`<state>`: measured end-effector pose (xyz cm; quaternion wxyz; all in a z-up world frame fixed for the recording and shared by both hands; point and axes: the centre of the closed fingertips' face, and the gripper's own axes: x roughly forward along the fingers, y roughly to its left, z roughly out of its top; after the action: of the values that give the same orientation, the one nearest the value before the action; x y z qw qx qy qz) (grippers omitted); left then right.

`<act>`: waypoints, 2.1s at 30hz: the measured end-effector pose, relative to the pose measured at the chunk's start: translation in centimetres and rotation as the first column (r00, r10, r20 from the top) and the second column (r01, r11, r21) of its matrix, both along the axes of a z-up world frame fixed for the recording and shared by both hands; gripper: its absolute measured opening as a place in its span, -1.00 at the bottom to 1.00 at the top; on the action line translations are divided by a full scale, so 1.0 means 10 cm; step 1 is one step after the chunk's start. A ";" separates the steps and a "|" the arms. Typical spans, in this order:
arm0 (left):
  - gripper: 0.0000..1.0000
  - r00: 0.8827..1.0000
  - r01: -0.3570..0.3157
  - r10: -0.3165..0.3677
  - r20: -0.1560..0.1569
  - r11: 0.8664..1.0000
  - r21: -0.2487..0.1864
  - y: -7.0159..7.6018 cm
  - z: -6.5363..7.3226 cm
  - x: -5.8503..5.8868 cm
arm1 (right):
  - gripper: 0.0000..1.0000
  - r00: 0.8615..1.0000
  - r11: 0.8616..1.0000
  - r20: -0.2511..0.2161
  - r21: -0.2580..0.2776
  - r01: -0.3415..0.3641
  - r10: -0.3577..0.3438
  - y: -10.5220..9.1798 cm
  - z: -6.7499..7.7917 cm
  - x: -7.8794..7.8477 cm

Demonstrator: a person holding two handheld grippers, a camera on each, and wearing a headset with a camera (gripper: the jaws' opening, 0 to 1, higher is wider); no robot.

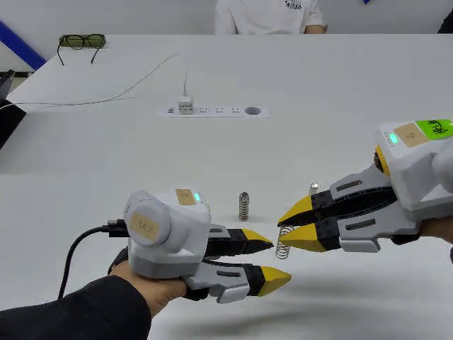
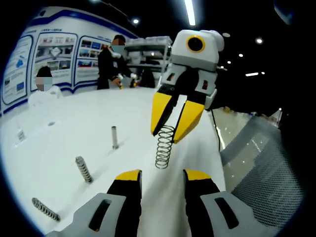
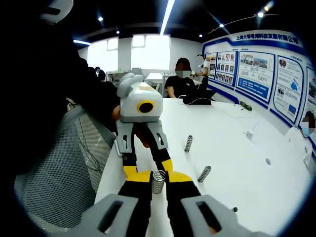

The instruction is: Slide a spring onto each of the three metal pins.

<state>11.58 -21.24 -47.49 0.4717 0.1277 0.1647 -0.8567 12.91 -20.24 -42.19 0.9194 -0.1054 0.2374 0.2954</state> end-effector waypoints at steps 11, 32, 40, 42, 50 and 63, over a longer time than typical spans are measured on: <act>0.04 0.999 -0.032 0.032 -0.021 0.999 0.009 -0.02 -0.01 0.05 | -0.77 0.997 0.997 0.017 -0.018 0.074 -0.073 -0.27 0.06 0.00; 0.38 0.998 -0.046 0.047 -0.039 0.998 0.031 0.00 -0.05 0.06 | -0.77 0.937 0.934 0.091 -0.092 0.344 -0.336 -1.16 0.14 0.13; 0.42 0.998 -0.048 0.049 -0.045 0.998 0.039 0.00 -0.06 0.06 | -0.77 0.920 0.916 0.100 -0.094 0.389 -0.380 -1.33 0.09 0.21; 0.43 0.998 -0.048 0.050 -0.046 0.998 0.040 0.00 -0.07 0.06 | -0.77 0.916 0.913 0.100 -0.087 0.398 -0.390 -1.36 0.07 0.23; 0.44 0.997 -0.055 0.058 -0.053 0.997 0.049 0.01 -0.08 0.08 | -0.77 0.907 0.904 0.086 -0.089 0.419 -0.412 -1.46 -0.03 0.30; 0.44 0.996 -0.063 0.067 -0.060 0.996 0.060 0.01 -0.11 0.11 | -0.77 0.903 0.900 0.057 -0.076 0.429 -0.425 -1.50 -0.17 0.32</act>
<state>12.65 -21.11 -48.57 0.4901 0.1092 0.2084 -0.8393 16.10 -35.22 -43.94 0.9607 -0.0965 0.2496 0.0740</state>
